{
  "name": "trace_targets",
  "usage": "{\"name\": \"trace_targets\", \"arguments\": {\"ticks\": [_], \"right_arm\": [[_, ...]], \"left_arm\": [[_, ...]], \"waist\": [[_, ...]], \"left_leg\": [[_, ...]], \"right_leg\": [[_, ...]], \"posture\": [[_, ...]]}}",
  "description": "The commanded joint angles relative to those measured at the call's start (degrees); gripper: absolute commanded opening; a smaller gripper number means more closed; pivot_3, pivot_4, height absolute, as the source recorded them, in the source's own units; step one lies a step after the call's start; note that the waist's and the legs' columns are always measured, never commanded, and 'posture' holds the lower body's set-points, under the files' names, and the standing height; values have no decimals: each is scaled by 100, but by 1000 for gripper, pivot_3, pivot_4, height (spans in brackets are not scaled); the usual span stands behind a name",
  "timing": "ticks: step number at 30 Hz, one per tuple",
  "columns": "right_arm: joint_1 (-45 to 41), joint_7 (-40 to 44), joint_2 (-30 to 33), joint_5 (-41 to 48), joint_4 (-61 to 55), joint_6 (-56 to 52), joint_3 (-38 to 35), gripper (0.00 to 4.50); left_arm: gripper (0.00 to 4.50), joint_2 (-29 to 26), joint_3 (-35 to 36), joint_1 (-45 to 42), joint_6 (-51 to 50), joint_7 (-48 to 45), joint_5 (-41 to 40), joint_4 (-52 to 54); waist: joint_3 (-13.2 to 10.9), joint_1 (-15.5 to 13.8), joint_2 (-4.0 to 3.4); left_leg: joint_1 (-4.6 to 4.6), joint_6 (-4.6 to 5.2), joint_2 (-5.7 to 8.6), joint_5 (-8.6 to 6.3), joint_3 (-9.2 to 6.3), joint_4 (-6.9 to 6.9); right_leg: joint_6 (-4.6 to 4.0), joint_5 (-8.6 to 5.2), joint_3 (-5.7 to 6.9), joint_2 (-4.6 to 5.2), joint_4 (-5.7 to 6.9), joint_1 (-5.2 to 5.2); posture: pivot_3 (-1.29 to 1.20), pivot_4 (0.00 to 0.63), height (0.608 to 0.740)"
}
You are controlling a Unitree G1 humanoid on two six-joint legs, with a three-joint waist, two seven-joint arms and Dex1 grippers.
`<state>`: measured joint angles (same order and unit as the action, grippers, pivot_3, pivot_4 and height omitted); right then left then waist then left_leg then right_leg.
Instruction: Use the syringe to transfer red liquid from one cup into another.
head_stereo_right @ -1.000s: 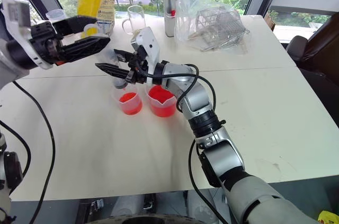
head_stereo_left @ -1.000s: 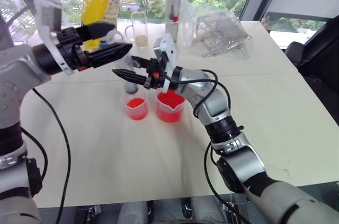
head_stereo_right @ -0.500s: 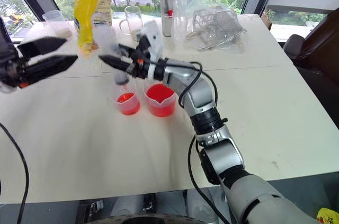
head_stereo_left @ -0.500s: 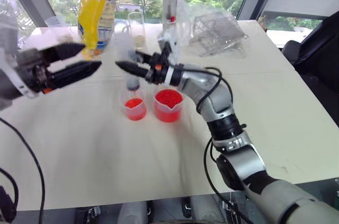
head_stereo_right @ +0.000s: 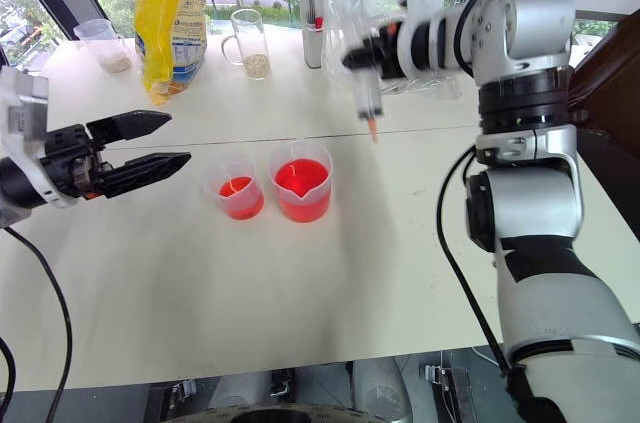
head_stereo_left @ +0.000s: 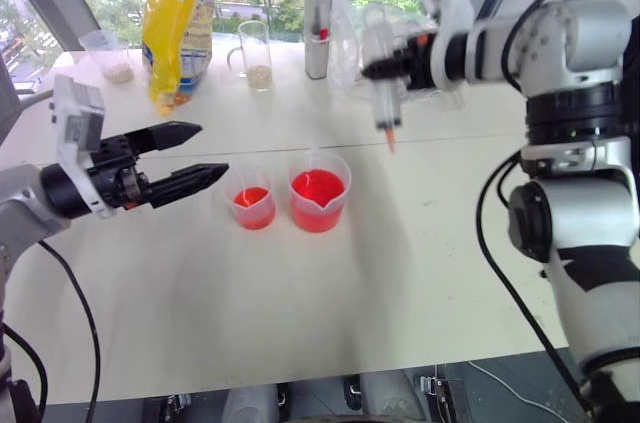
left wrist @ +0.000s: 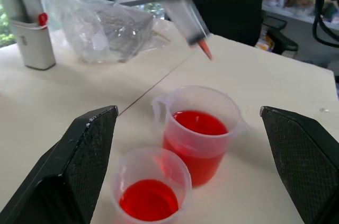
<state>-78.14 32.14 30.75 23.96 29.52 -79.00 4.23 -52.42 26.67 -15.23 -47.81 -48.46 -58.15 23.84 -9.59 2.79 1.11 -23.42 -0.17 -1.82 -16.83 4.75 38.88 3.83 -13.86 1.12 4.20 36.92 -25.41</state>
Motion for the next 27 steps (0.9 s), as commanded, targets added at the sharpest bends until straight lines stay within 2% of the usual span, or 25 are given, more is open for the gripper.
{"name": "trace_targets", "arguments": {"ticks": [1, 7, 16, 18, 19, 22, 23, 27], "right_arm": [[119, 350, 409, -90, -65, -482, 587, 1420], [1035, 356, 701, -77, -359, -1247, 1202, 1420], [1500, -213, 411, -402, -33, -1262, 578, 1420], [1503, -280, 356, -407, -35, -1289, 433, 2445], [1511, -305, 337, -406, -59, -1308, 381, 2746], [1601, -304, 357, -328, -338, -1322, 312, 4319], [1644, -291, 378, -301, -472, -1325, 296, 4477], [2014, 567, 1216, 20, -2156, -431, 643, 4477]], "left_arm": [[4438, 71, -9, 6, 175, -28, -37, 192], [4438, 137, -111, -7, 187, 93, -61, 300], [4438, 202, -141, 114, 35, 359, -299, 505], [4500, 183, -144, 148, 6, 400, -339, 527], [4500, 175, -151, 158, -1, 419, -353, 530], [4500, 148, -184, 152, -26, 450, -353, 507], [4500, 139, -182, 166, -30, 449, -347, 510], [4500, 84, -47, 207, -64, 477, -406, 452]], "waist": [[-5, -10, -9], [-5, -36, -7], [-5, -36, -7], [-5, -40, -7], [-5, -41, -7], [-5, -41, -7], [-5, -41, -7], [-7, -67, -9]], "left_leg": [[-1, 1, 0, 0, 1, 0], [-3, 3, -4, -1, -3, 4], [-2, 2, -9, 0, -7, 11], [-2, 2, -8, 0, -8, 11], [-2, 2, -9, 0, -8, 11], [-3, 2, -8, 0, -8, 11], [-2, 2, -8, 0, -8, 11], [-5, 2, -9, 0, -12, 11]], "right_leg": [[2, 1, 0, -4, 0, -1], [26, 11, 5, -32, 1, 0], [28, 12, -1, -58, 7, 0], [28, 12, -1, -60, 7, 0], [28, 12, -1, -59, 7, 1], [29, 12, -1, -59, 6, 1], [29, 12, -1, -59, 6, 1], [36, 7, -1, -56, 6, 1]], "posture": [[0, 150, 740], [0, 150, 740], [0, 150, 740], [0, 150, 740], [0, 150, 740], [0, 150, 740], [0, 150, 740], [0, 150, 740]]}}
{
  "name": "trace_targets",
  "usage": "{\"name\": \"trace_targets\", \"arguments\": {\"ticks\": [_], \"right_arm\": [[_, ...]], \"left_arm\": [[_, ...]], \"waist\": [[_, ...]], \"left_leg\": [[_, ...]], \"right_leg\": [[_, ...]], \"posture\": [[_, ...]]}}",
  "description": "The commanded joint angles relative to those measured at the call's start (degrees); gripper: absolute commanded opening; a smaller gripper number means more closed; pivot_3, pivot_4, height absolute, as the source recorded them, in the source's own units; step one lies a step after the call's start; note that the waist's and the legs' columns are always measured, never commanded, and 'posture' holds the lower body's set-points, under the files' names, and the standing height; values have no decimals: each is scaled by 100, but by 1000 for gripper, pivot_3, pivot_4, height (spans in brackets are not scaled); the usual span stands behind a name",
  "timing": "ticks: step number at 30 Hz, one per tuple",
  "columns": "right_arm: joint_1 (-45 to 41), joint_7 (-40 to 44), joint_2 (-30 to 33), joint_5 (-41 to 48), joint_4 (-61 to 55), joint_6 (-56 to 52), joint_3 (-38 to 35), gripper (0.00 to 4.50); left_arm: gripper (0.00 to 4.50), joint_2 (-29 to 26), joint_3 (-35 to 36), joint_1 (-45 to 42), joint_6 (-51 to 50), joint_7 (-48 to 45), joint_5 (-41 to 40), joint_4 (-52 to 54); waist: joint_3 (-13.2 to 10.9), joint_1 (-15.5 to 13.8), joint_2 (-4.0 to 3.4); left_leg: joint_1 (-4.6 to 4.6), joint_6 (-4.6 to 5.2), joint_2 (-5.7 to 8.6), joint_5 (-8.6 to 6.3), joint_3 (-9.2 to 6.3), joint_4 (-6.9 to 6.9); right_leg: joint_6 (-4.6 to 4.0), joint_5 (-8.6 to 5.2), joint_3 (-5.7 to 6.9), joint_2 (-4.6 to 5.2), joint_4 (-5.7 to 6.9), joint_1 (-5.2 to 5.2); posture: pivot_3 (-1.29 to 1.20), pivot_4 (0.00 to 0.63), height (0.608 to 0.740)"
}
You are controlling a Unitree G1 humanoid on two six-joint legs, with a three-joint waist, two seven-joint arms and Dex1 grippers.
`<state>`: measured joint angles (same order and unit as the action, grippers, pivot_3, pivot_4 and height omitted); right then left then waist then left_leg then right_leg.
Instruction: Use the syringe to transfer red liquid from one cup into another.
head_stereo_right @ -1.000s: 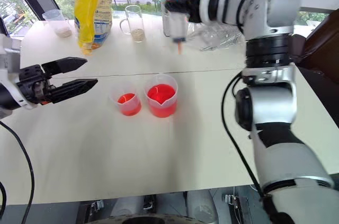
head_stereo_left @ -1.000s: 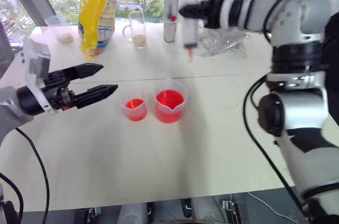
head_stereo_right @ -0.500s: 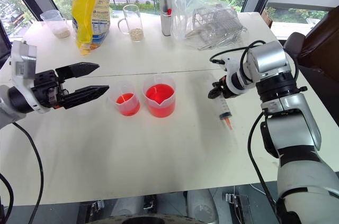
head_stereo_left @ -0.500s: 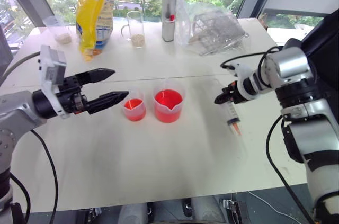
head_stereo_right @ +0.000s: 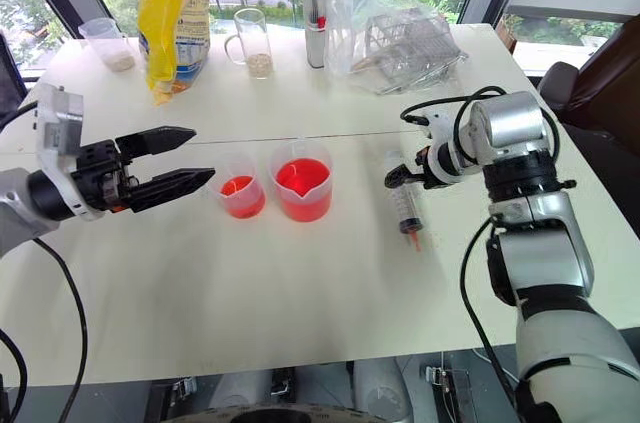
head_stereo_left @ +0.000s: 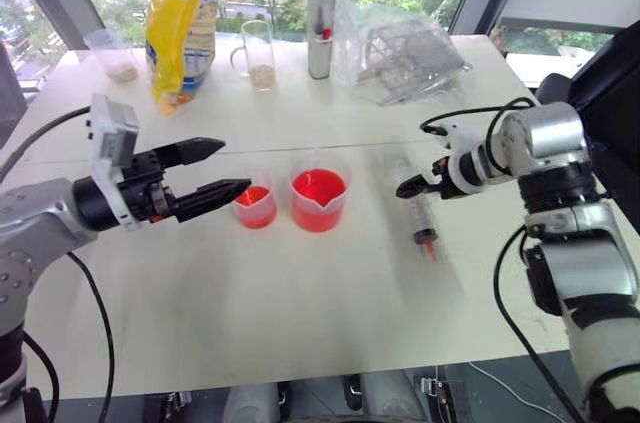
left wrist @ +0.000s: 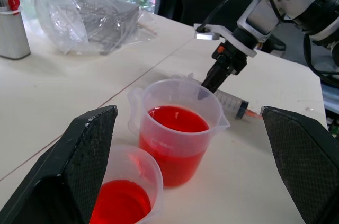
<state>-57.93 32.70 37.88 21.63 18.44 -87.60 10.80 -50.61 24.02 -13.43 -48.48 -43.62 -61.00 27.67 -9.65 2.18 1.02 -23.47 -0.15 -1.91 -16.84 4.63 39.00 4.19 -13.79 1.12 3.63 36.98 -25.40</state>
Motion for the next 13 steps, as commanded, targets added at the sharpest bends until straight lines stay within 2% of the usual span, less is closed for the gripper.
{"name": "trace_targets", "arguments": {"ticks": [1, 5, 9, 13], "right_arm": [[37, 669, 653, 359, -1273, 436, -67, 4477], [724, 1967, 1742, 872, -2805, 1530, -427, 4477], [1473, 2867, 2641, 1063, -3513, 2383, -826, 4477], [1990, 3300, 2953, 1470, -3844, 2706, -1503, 4477]], "left_arm": [[4500, -127, 263, 74, 2, -24, -114, 68], [4500, -383, 506, 418, -5, -220, -41, 93], [4500, -639, 818, 780, 13, -529, -17, 90], [4500, -847, 1113, 1118, -3, -827, 12, 25]], "waist": [[-2, -10, -1], [-2, -14, 1], [-5, -19, 7], [-7, -6, 6]], "left_leg": [[-1, 0, 0, 0, 0, 0], [0, 2, -2, -2, -2, -2], [4, 3, -3, -3, -3, -2], [8, 2, -5, -2, 4, 0]], "right_leg": [[0, 0, 0, 1, -1, 0], [6, -4, 1, 0, -5, 1], [12, -11, 3, 1, -8, 5], [-7, -22, 1, 4, -12, 7]], "posture": [[0, 150, 740], [0, 150, 740], [0, 150, 740], [0, 150, 740]]}}
